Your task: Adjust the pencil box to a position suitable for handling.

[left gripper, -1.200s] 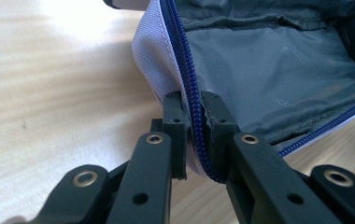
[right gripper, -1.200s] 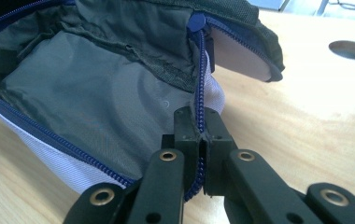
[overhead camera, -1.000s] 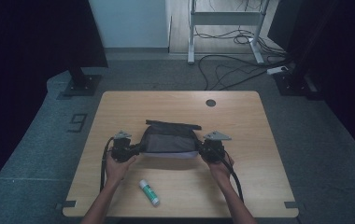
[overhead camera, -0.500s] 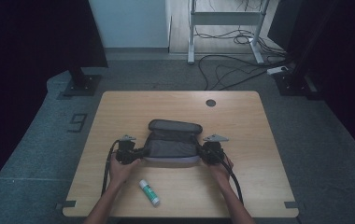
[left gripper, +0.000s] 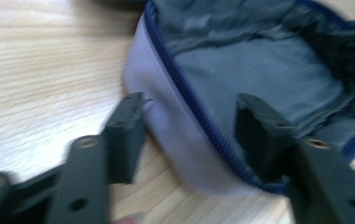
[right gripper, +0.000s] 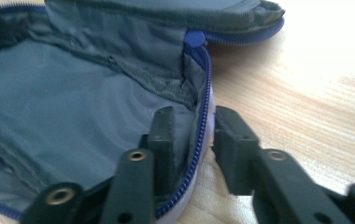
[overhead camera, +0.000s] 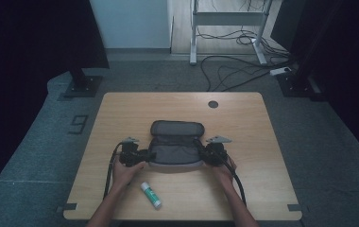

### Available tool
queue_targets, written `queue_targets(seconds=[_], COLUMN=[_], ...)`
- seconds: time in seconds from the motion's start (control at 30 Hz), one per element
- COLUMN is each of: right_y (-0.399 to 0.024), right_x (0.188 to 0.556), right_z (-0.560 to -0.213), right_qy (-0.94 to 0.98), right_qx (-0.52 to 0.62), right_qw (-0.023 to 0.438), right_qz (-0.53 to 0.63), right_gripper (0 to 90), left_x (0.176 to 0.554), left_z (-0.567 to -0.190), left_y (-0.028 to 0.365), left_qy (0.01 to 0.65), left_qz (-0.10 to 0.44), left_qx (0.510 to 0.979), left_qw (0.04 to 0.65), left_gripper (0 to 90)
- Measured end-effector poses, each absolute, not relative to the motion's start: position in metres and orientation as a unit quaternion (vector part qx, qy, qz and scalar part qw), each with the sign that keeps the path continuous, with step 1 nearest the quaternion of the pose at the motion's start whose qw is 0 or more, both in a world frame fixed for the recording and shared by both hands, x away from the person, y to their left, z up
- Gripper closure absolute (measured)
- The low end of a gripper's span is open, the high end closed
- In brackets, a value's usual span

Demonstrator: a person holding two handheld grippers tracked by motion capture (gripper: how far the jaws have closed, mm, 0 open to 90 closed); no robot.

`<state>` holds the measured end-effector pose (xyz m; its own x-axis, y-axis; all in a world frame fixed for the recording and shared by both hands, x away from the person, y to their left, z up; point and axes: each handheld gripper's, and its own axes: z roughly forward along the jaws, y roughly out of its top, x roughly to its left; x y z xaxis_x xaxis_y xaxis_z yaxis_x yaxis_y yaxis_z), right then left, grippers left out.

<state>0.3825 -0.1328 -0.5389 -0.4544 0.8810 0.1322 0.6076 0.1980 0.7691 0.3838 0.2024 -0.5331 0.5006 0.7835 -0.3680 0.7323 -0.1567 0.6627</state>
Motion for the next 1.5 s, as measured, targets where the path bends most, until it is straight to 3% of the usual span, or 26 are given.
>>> queue_targets(seconds=[0.07, 0.23, 0.47, 0.7, 1.5], right_y=[-0.133, -0.136, -0.140, -0.143, -0.139], right_x=[0.382, 0.380, 0.373, 0.362, 0.312], right_z=[-0.537, -0.533, -0.523, -0.518, -0.510], right_qy=[0.747, 0.727, 0.715, 0.721, 0.758], right_qx=[0.495, 0.508, 0.505, 0.482, 0.424], right_qw=[0.180, 0.189, 0.199, 0.198, 0.158], right_qz=[0.405, 0.421, 0.441, 0.457, 0.470], right_gripper=[55.7, 46.5, 41.3, 40.2, 41.2], left_x=[0.383, 0.383, 0.379, 0.369, 0.325], left_z=[-0.531, -0.525, -0.520, -0.517, -0.512], left_y=[0.201, 0.200, 0.208, 0.220, 0.260], left_qy=[0.501, 0.512, 0.512, 0.486, 0.488], left_qz=[0.039, 0.047, 0.063, 0.095, 0.089], left_qx=[0.753, 0.740, 0.734, 0.750, 0.736], left_qw=[0.425, 0.433, 0.442, 0.439, 0.461], left_gripper=[31.3, 27.2, 28.4, 31.3, 30.7])
